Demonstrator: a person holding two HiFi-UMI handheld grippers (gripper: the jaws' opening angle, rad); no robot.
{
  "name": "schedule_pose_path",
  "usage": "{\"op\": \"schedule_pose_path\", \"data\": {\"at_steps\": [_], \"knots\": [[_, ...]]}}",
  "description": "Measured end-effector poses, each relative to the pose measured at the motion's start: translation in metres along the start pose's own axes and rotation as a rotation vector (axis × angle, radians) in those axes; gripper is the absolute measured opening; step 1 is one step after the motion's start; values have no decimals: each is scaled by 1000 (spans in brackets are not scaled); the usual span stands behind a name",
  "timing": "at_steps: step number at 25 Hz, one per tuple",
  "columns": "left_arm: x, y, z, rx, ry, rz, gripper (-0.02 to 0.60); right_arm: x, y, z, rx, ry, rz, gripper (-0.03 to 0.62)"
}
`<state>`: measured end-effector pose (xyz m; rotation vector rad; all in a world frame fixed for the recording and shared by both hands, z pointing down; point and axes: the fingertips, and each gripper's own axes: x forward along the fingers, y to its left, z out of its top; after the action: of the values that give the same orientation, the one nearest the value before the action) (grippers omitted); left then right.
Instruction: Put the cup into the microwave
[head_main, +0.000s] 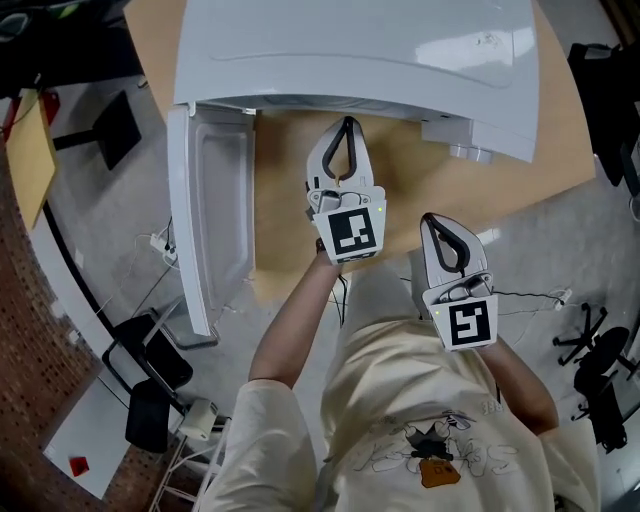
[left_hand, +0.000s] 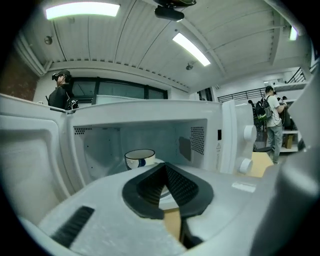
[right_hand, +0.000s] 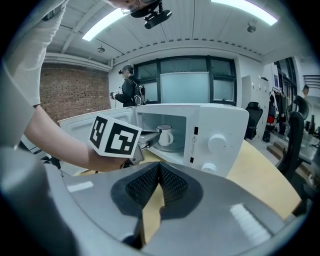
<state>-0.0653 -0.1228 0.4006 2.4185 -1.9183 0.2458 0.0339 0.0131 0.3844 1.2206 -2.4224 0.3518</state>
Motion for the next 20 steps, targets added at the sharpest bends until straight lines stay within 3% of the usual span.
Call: {"op": "schedule_pose_path", "data": {"at_steps": [3, 7, 13, 20], "knots": [[-28, -5, 5, -33, 79, 8, 5, -4, 2, 9, -33, -14, 24, 6], [-63, -5, 25, -53, 105, 51, 5, -8, 3, 23, -53, -38, 52, 6], [-115, -2, 43, -147, 141, 142, 5, -1, 6, 26, -55, -8, 83, 5], [-158, -6, 49, -143, 180, 125, 5, 10, 25, 36, -77, -30, 101, 5]]}}
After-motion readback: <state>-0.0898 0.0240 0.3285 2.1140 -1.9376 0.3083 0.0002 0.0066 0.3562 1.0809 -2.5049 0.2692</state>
